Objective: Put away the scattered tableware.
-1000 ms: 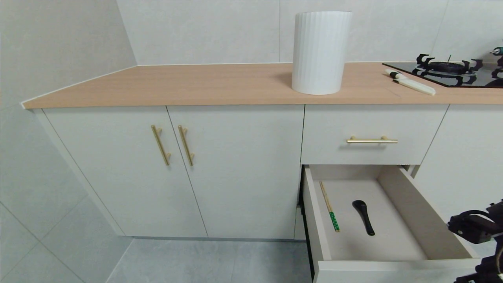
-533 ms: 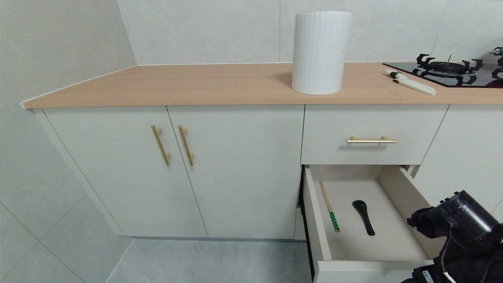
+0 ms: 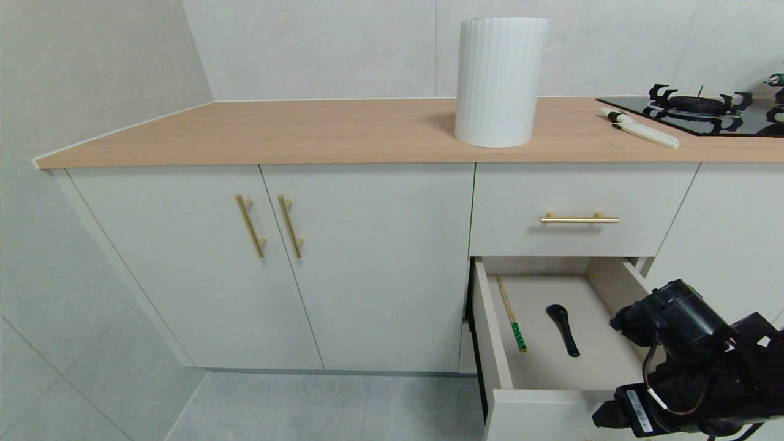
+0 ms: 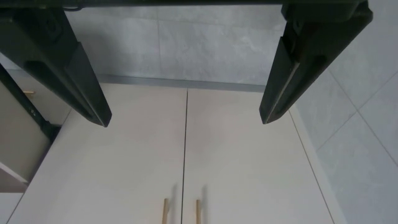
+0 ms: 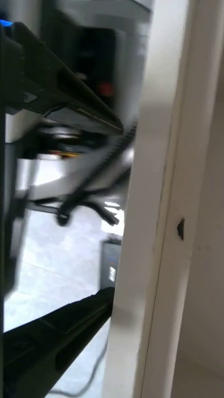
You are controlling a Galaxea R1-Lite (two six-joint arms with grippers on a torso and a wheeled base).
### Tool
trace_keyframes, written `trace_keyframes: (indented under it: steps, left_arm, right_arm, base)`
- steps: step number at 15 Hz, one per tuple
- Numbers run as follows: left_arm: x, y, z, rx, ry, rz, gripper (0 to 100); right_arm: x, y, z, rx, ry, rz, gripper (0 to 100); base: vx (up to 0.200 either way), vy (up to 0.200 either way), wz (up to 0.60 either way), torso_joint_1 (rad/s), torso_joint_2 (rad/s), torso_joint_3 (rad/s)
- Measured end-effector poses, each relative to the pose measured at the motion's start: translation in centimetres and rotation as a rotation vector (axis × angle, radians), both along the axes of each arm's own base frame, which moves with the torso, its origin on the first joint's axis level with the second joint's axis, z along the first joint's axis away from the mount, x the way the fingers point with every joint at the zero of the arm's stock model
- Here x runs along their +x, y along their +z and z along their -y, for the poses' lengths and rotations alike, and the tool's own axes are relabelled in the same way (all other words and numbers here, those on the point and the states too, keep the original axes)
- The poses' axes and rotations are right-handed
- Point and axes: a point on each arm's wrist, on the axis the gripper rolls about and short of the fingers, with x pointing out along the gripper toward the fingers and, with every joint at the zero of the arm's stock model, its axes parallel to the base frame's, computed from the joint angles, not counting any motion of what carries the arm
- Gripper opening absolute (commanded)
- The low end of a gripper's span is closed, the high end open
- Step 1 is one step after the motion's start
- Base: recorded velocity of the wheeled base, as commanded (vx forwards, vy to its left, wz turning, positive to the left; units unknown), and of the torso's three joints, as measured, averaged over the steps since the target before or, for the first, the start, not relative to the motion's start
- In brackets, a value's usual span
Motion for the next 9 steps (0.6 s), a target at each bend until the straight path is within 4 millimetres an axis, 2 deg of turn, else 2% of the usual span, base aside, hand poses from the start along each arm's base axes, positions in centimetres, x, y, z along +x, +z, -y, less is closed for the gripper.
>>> trace_keyframes:
  steps: [5, 9]
  left_arm:
    - [0.0, 0.0, 0.0, 0.000, 0.000, 0.000, 100]
    - [0.0, 0.0, 0.0, 0.000, 0.000, 0.001, 100]
  right_arm:
    - [3.6, 0.0, 0.0, 0.000, -0.058, 0.013, 100]
    - [8.3, 0.2, -0.2, 0.018, -0.097, 0.070, 100]
  base:
    - [0.000, 0.000, 0.00, 0.000, 0.00, 0.000]
    - [0.000, 0.000, 0.00, 0.000, 0.00, 0.000]
